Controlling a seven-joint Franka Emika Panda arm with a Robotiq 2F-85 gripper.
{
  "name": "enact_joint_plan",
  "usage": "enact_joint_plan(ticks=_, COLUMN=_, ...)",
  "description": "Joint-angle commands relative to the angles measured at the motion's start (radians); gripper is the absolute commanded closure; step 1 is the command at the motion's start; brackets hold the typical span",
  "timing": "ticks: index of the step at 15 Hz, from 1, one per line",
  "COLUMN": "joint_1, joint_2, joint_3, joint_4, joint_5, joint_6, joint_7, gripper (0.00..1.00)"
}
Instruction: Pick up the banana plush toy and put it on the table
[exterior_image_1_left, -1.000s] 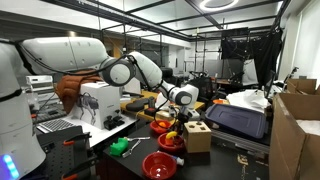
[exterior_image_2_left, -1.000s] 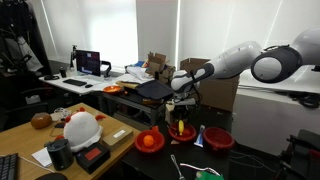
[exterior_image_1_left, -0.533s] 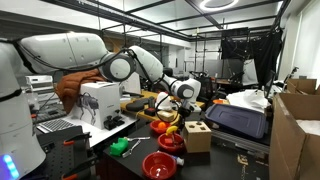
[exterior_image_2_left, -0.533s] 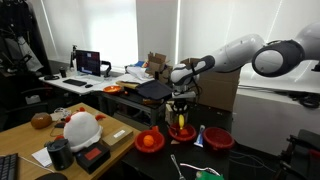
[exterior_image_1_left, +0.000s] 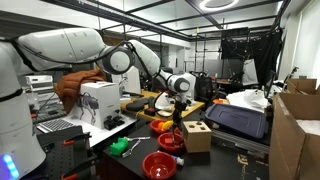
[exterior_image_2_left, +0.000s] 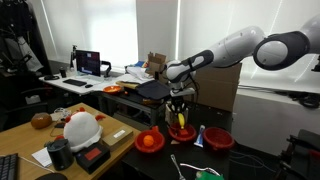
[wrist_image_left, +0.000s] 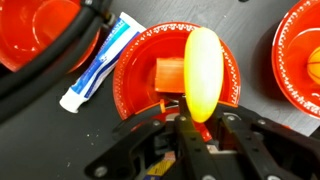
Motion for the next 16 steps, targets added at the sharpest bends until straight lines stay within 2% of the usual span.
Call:
enact_joint_plan(ticks=1, joint_1=0.043, joint_2=-0.106, joint_3=-0.009, joint_4=-0.163, joint_5=-0.058, joint_6=0.048, joint_7=-0.076, gripper=0.95)
enact_joint_plan(ticks=7, joint_1=0.076, joint_2=-0.223, joint_3=-0.003, joint_4=-0.385, joint_5=-0.133, joint_6=0.116, joint_7=-0.172, gripper=0.95)
enact_joint_plan(ticks=12, joint_1=0.040, joint_2=-0.323, joint_3=-0.006, joint_4=-0.589, joint_5=-0.191, joint_6=0.170, joint_7=-0.299, gripper=0.95)
enact_joint_plan(ticks=13, joint_1=0.047, joint_2=-0.336, joint_3=-0.031, joint_4=-0.625, joint_5=-0.174, joint_6=0.182, joint_7=-0.339, gripper=0.95)
enact_joint_plan(ticks=16, joint_1=0.019, joint_2=-0.384, joint_3=-0.044, joint_4=-0.754, joint_5=-0.185, joint_6=0.219, joint_7=-0.444, gripper=0.95)
